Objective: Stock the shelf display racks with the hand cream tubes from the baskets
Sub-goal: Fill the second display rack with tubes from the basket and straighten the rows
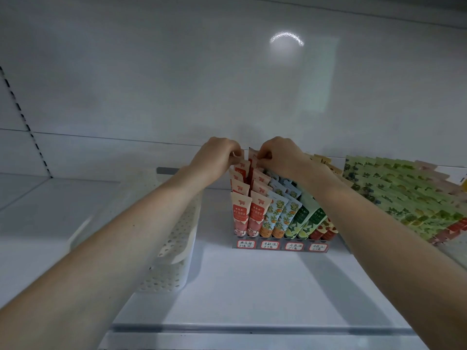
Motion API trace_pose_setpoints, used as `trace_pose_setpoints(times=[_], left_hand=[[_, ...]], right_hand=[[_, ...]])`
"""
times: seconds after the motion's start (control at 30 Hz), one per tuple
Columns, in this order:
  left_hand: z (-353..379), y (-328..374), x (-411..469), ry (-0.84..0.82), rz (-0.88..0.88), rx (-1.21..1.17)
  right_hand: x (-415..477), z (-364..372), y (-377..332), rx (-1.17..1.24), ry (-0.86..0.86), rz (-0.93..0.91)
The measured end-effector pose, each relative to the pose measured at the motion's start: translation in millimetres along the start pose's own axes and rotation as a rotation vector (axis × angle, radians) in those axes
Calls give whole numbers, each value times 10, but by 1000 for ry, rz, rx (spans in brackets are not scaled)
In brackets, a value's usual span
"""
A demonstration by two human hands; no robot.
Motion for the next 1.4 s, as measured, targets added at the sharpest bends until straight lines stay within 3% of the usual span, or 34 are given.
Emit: trace_pose_setpoints(times=[1.4], left_hand=[[-36, 54, -43, -8, -29, -53]], right_hand=[[-39, 0, -40, 10, 15, -7]])
Point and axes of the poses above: each hand's wrist, its own x-axis towards the middle knuckle, its own z-axis out of the palm, y = z × x, the point moved 9 cm from there along x, towards the middle knuckle, and after that the axes turned 4 degrees about -x, right-handed, at the moved point
